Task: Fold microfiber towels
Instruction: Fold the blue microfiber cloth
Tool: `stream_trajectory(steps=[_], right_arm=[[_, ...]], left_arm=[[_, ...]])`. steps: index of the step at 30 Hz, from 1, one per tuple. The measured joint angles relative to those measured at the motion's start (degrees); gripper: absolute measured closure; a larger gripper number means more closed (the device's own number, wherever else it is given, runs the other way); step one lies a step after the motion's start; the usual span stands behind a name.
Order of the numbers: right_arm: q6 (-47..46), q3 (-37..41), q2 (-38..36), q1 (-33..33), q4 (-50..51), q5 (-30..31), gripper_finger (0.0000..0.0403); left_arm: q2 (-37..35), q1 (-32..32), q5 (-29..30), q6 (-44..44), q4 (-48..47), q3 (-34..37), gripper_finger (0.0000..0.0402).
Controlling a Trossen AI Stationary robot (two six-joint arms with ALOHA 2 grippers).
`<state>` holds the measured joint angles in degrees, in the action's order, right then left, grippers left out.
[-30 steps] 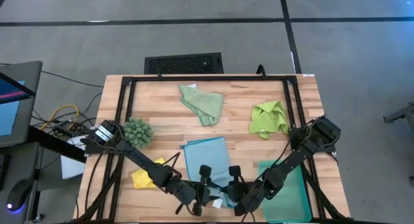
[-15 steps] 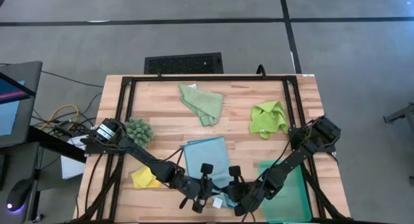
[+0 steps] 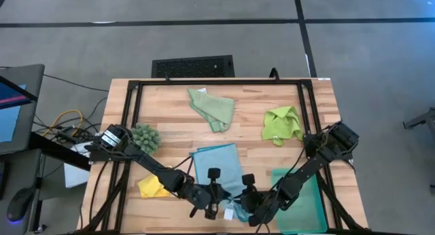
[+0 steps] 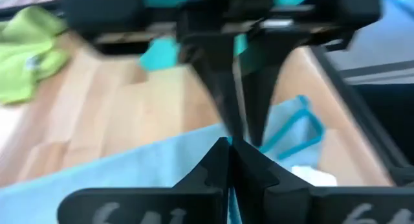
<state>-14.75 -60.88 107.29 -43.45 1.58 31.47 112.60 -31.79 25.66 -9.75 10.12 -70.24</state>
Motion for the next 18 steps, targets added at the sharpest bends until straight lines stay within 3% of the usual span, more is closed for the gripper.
stream_trajectory(steps=[5,13,18], right_arm=[[-4.05,0.00,-3.11,-1.34,6.61,3.38,0.0312],[-0.25,0.02,1.52,-0.36,-5.77,3.81,0.0305],[-3.36,0.00,3.96,3.04,-9.29,2.74,0.0270]], left_arm=[[0.00,-0.11,4.59,-3.96,-3.84,0.15,0.0401],[0.00,-0.02,7.14,-6.95,-2.66,2.90,0.0401],[0.00,-0.51,7.18,-6.85,-2.45,2.95,0.0401]])
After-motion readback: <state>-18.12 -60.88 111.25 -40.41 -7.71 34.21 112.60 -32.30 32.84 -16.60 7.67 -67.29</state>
